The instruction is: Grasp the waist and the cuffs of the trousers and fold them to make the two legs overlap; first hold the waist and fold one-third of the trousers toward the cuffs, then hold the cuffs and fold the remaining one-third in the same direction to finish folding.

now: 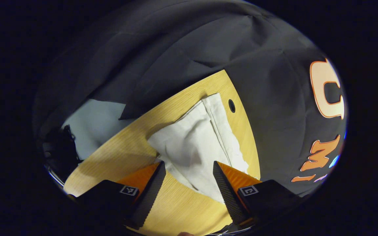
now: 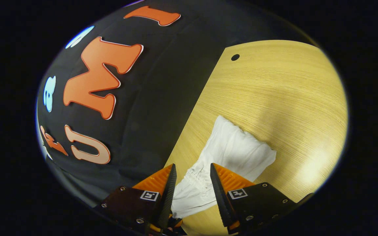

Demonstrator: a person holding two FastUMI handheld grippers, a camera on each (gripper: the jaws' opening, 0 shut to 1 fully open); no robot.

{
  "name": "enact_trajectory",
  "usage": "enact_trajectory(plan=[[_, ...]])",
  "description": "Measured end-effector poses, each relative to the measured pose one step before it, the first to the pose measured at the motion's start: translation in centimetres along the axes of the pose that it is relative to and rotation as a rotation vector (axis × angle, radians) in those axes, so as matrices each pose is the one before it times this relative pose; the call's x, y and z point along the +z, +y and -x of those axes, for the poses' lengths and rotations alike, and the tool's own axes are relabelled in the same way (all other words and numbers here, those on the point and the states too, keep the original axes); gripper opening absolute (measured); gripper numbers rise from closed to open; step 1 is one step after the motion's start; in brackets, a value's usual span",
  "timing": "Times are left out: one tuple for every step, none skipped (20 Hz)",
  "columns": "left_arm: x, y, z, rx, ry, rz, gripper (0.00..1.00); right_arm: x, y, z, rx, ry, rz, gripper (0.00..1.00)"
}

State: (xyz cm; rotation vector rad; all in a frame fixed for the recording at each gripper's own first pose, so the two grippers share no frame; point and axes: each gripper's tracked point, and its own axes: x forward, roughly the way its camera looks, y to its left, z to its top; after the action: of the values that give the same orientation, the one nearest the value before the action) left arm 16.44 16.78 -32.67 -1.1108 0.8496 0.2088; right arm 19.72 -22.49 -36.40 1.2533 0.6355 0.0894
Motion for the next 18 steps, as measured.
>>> enact_trajectory(plan=[[0.261, -0.545, -0.937, -0.00542, -0.01441, -0.00441, 0.94, -0.015, -0.297, 0.381, -0.00263, 0.00106, -0.00104, 0.62], [-0.040, -0.320, -0.678, -0.00050, -0.00177, -0.00916, 0.91, 0.232, -0.311, 0.407, -0.00618, -0.00636, -0.00078, 0.62], [-0.063, -0.074, -0.552, 0.00870, 0.00173, -0.00753, 0.82, 0.278, -0.423, 0.481, -0.00369, -0.00936, 0.00022, 0.62], [-0.158, 0.236, -0.402, 0.02358, 0.00104, -0.00861, 0.76, 0.209, -0.460, 0.524, -0.00925, -0.00648, -0.00192, 0.62], [-0.281, 0.603, -0.360, 0.03030, 0.00453, -0.00434, 0.55, 0.367, -0.499, 0.558, -0.00385, -0.00628, -0.00307, 0.62], [-0.322, 0.450, 0.621, 0.02603, 0.00553, 0.00653, 0.34, 0.309, -0.536, 0.502, -0.00965, -0.00879, -0.00696, 0.62], [0.187, -0.377, 0.342, 0.00282, -0.00912, -0.00252, 0.13, 0.493, -0.413, 0.558, -0.00213, -0.01263, -0.00559, 0.62], [0.118, -0.361, -0.002, -0.00592, -0.00961, -0.01186, 0.14, 0.594, -0.434, 0.342, -0.00854, -0.01460, -0.00329, 0.62], [0.281, -0.737, 0.524, -0.01454, -0.01791, -0.01190, 0.14, 0.563, -0.522, 0.390, -0.00830, -0.01128, 0.00087, 0.62], [0.270, -0.728, 0.718, -0.01210, -0.01628, -0.02043, 0.14, 0.537, -0.377, 0.338, -0.00803, -0.01269, 0.00236, 0.62], [0.177, -0.624, 0.538, -0.00316, -0.01600, -0.02297, 0.14, 0.675, -0.414, 0.285, -0.00659, -0.01365, 0.00756, 0.62], [0.041, -0.950, 0.651, -0.00404, -0.01577, -0.02599, 0.14, 0.549, -0.491, 0.365, -0.00894, -0.00684, 0.01350, 0.62], [0.062, -0.951, 0.388, 0.00071, -0.01512, -0.02024, 0.13, 0.361, -0.353, 0.274, -0.00817, -0.00018, 0.01916, 0.62], [0.200, -1.166, 0.316, -0.00499, -0.01836, -0.01893, 0.11, 0.381, -0.339, 0.311, -0.01073, 0.00187, 0.02395, 0.63], [0.185, -1.001, 0.554, 0.00430, -0.01801, -0.01110, 0.10, 0.325, -0.254, 0.251, -0.00549, 0.00156, 0.02819, 0.65], [-0.181, -1.240, 0.369, -0.01249, -0.00603, 0.00077, 0.10, 0.190, -0.080, 0.180, -0.00388, 0.00096, 0.02962, 0.66], [0.074, -1.312, 0.543, -0.01402, -0.00445, -0.00059, 0.09, 0.169, -0.013, 0.225, 0.00413, 0.00354, 0.02996, 0.69], [0.118, -1.155, 0.650, -0.00673, -0.01050, -0.01059, 0.09, 0.146, 0.051, 0.288, 0.00631, 0.00457, 0.03021, 0.71]])
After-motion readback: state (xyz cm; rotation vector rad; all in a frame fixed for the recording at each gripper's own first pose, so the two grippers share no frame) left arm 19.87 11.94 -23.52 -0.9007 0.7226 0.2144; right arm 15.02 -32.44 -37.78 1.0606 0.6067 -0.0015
